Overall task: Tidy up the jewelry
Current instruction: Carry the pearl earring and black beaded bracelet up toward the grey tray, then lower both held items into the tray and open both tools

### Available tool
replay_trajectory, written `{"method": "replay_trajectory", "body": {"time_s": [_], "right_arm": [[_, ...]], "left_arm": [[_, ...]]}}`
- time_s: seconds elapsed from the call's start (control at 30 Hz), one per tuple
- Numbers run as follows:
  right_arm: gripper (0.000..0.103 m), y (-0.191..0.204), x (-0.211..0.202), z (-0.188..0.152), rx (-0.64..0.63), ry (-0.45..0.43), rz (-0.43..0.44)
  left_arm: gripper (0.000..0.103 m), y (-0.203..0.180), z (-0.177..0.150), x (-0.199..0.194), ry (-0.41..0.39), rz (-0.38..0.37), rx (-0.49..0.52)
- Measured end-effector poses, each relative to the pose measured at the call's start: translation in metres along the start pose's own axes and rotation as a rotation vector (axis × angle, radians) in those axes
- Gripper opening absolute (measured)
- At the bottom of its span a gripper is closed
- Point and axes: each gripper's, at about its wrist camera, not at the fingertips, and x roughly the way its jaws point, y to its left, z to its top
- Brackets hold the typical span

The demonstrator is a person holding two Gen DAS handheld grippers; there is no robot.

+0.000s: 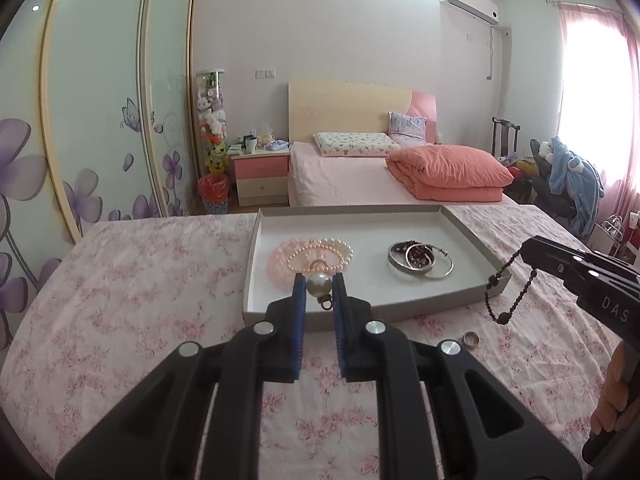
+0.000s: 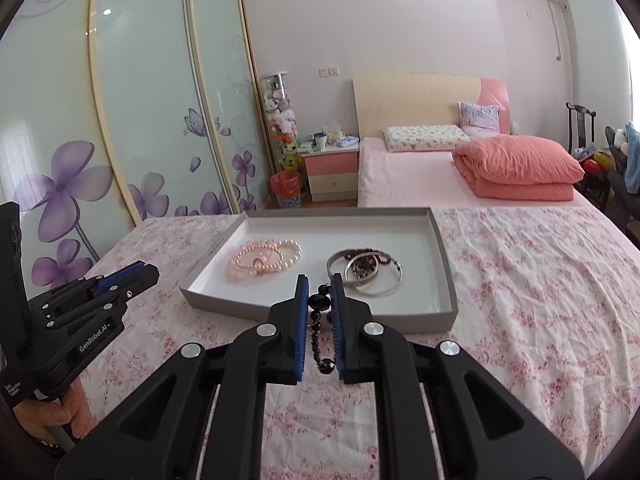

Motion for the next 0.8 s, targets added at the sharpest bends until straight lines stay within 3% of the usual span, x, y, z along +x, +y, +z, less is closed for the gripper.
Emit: {"method": "replay_trajectory", "body": {"time_s": [0.2, 0.43, 0.63, 0.8], "right_arm": [[0.012, 0.006, 0.003, 0.018, -0.043, -0.085, -0.013], [0.012, 0.003, 0.019, 0.036, -0.040, -0.122, -0.023], [0.012, -0.004, 0.042, 0.048, -0.032, -0.128, -0.033], [0.012, -0.014, 0.072, 0.051, 0.002, -0.082, -0.034]], "left_arm": [[0.014, -0.003, 0.014, 0.009, -0.023, 0.015, 0.008], [0.014, -0.002, 0.025, 0.031, -0.020, 0.007, 0.001], [0.014, 0.000, 0.032, 0.057, -0.003, 0.004, -0.004], [0.014, 0.004, 0.040, 0.085, 0.020, -0.013, -0.020]]}}
